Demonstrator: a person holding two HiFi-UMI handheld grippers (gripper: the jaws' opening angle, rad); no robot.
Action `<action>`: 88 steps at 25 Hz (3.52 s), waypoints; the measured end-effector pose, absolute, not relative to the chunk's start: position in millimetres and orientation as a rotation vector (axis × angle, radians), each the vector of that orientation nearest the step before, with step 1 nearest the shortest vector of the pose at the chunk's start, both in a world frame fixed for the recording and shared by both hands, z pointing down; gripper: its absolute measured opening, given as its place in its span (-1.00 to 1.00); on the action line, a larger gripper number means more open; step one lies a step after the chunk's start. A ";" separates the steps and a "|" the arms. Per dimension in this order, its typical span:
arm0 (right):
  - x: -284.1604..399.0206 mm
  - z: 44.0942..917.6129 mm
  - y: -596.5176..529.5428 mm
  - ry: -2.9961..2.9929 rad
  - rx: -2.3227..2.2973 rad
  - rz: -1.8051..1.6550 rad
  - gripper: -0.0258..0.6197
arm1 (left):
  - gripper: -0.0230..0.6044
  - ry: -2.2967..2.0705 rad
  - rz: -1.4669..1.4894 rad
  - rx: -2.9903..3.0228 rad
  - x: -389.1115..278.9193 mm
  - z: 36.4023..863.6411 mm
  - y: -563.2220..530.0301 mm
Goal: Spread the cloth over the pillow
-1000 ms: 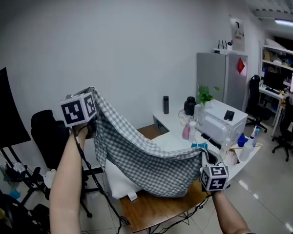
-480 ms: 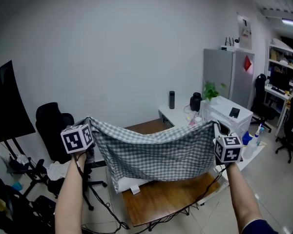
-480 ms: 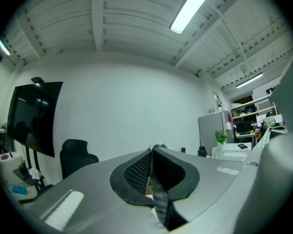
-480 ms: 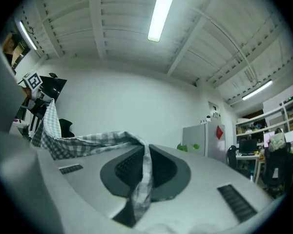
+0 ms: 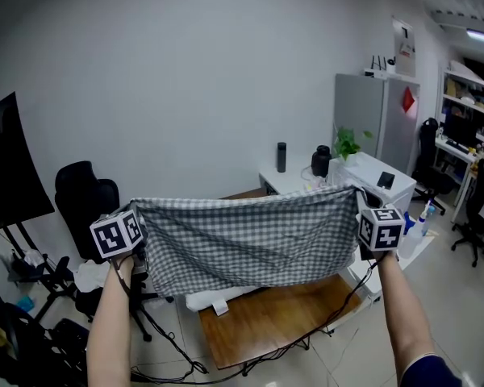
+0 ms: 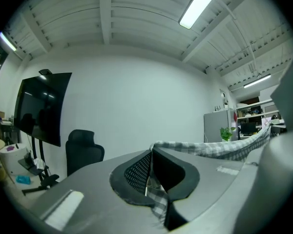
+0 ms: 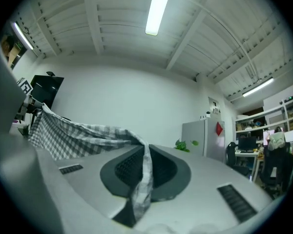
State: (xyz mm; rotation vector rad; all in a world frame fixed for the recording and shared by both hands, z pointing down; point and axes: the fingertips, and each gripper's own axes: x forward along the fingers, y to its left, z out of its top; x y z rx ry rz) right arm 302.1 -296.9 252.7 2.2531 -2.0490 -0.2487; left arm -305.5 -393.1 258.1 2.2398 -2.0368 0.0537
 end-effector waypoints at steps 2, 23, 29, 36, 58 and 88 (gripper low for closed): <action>301.8 252.6 -299.5 -2.039 2.238 -0.251 -0.83 | -0.89 -2.049 0.032 2.233 -308.8 254.9 -393.4; 310.3 193.7 -405.8 -2.061 2.231 -0.353 -0.83 | -0.89 -2.118 -0.143 2.250 -307.7 195.1 -457.5; 307.6 180.0 -482.3 -2.197 2.134 -0.367 -0.83 | -0.89 -2.219 -0.190 2.160 -312.1 186.0 -490.5; 306.9 181.0 -573.0 -2.210 2.059 -0.370 -0.83 | -0.89 -2.264 -0.157 2.112 -312.6 185.3 -535.0; 289.9 232.8 -736.3 -2.296 2.013 -0.360 -0.83 | -0.89 -2.264 -0.067 2.126 -324.6 240.4 -651.8; 327.4 398.7 -615.4 -2.220 1.879 -0.071 -0.83 | -0.89 -2.045 0.144 2.064 -287.0 406.8 -513.0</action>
